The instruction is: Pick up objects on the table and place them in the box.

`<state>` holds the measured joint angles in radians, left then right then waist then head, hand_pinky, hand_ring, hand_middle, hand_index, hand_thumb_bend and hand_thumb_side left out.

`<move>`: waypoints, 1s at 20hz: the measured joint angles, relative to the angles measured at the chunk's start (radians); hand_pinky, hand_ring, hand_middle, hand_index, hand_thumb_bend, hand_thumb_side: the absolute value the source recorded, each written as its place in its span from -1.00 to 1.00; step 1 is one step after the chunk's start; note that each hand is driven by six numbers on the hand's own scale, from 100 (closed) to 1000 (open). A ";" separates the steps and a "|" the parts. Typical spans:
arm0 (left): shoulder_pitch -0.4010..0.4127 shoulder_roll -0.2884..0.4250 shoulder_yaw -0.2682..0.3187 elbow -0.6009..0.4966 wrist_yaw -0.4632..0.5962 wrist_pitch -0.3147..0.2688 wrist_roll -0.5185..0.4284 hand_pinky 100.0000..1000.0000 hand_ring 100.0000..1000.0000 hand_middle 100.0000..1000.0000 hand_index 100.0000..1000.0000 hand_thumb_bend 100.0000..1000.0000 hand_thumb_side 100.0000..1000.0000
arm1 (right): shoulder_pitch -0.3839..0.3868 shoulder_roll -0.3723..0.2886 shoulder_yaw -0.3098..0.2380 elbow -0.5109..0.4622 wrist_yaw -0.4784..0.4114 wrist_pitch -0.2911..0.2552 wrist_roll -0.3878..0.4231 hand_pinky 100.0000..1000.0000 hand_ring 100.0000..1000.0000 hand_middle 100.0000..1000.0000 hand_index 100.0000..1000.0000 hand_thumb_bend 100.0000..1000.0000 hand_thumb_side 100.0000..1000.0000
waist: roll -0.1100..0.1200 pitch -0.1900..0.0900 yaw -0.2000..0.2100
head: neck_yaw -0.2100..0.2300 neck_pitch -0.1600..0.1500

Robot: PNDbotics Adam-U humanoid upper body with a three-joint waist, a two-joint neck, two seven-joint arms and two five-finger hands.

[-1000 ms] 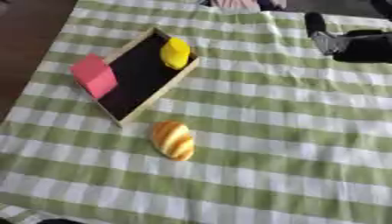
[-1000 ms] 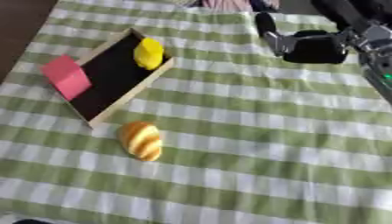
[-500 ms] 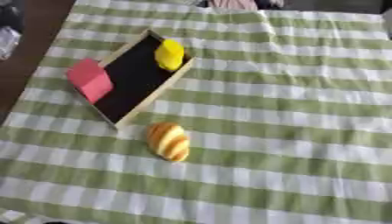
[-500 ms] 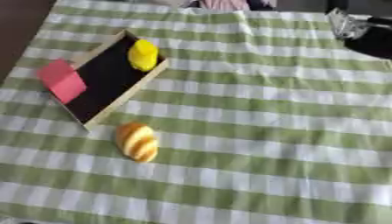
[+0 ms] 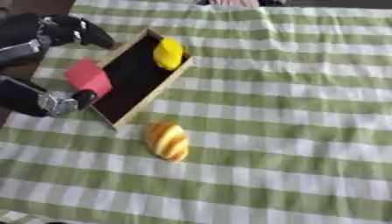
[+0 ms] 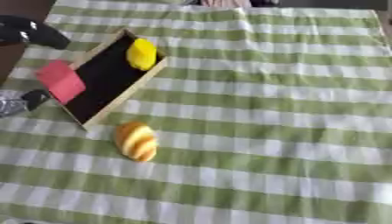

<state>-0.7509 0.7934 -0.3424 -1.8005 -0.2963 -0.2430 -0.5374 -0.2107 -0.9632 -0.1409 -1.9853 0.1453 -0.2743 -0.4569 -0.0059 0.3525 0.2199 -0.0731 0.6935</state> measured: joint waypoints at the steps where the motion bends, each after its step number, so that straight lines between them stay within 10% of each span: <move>1: -0.008 -0.009 -0.009 0.000 -0.005 0.016 -0.005 0.54 0.65 0.64 0.76 -0.70 -0.52 | 0.002 0.001 0.000 0.000 0.003 0.001 0.000 0.76 0.84 0.51 0.67 -1.00 -1.00 | 0.000 0.000 0.001 | 0.000 0.000; 20: -0.046 -0.219 -0.098 0.064 -0.001 0.077 -0.179 0.49 0.63 0.65 0.73 -0.94 -0.19 | 0.010 0.036 0.000 0.000 -0.001 0.009 0.003 0.76 0.83 0.49 0.66 -1.00 -1.00 | -0.015 0.000 0.009 | -0.057 0.013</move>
<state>-0.7969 0.5741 -0.4404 -1.7369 -0.2974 -0.1662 -0.7166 -0.2009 -0.9268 -0.1412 -1.9853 0.1443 -0.2648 -0.4540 -0.0213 0.3529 0.2288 -0.1297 0.7065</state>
